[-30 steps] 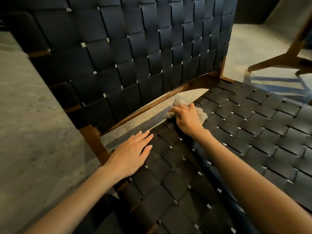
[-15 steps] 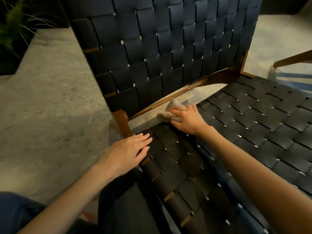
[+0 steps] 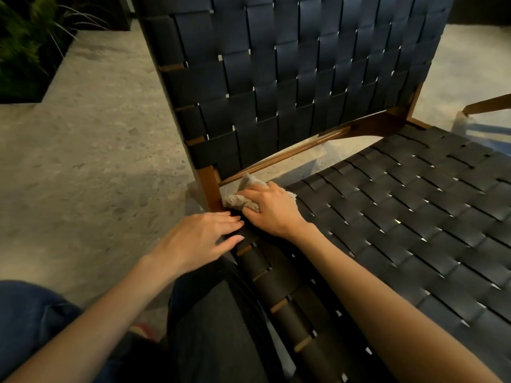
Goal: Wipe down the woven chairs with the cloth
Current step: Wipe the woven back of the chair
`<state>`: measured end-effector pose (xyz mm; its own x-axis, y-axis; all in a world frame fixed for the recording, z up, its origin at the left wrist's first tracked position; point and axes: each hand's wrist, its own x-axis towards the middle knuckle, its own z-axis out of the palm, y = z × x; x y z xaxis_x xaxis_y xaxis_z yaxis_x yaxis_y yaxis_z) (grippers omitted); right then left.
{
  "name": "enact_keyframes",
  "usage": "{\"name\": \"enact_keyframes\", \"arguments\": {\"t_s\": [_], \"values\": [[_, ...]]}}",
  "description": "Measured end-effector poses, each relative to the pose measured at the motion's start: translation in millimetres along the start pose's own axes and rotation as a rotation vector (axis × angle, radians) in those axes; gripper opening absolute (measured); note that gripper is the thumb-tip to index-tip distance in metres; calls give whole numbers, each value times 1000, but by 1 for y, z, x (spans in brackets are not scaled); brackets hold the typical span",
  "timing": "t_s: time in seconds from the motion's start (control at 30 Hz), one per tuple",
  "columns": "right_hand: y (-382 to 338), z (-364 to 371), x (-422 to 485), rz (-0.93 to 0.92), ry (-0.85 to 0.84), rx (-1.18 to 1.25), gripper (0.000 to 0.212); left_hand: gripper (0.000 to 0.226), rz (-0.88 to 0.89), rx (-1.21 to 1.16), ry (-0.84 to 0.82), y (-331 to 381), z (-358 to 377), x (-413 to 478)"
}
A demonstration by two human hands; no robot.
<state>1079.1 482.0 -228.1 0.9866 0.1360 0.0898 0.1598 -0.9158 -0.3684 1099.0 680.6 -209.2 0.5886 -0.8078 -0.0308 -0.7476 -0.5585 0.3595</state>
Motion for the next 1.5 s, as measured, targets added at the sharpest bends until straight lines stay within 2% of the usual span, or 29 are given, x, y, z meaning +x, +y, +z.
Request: {"name": "enact_keyframes", "arguments": {"t_s": [0.13, 0.33, 0.43, 0.57, 0.7, 0.83, 0.97, 1.07, 1.17, 1.27, 1.33, 1.4, 1.5], "values": [[14, -6, 1, 22, 9, -83, 30, 43, -25, 0, -4, 1, -2, 3], [50, -19, -4, 295, 75, -104, 30, 44, -65, -26, -46, 5, 0, 2], [31, -10, -7, 245, 97, -72, 28, 44, -78, -39, -54, 5, -5, -3], [1, -6, -9, 153, 60, 160, 26, 41, -97, -21, -115, -1, -23, -13], [-23, -6, -9, 194, 224, 376, 7, 42, -90, 21, -121, -11, -51, -19], [-28, 3, -7, 197, 253, 186, 4, 40, -14, 65, -129, -21, -72, -6], [-29, 8, -6, 219, 271, 98, 13, 38, 54, 9, -194, -35, -80, 19], [-30, 4, -4, 274, 160, 94, 16, 40, 60, -61, -258, -45, -87, 26], [-31, -4, 2, 295, -30, 37, 26, 44, 19, -132, -424, -52, -103, 29], [-42, -25, 14, 415, -325, 13, 42, 48, -51, -212, -550, -49, -130, 28], [-55, -50, 26, 534, -502, 124, 48, 48, -111, -293, -549, -39, -157, 23], [-75, -80, 35, 608, -489, 224, 42, 45, -164, -372, -525, -28, -190, 16], [-116, -144, 44, 630, -321, 333, 30, 45, -216, -438, -486, -12, -250, 7]]}}
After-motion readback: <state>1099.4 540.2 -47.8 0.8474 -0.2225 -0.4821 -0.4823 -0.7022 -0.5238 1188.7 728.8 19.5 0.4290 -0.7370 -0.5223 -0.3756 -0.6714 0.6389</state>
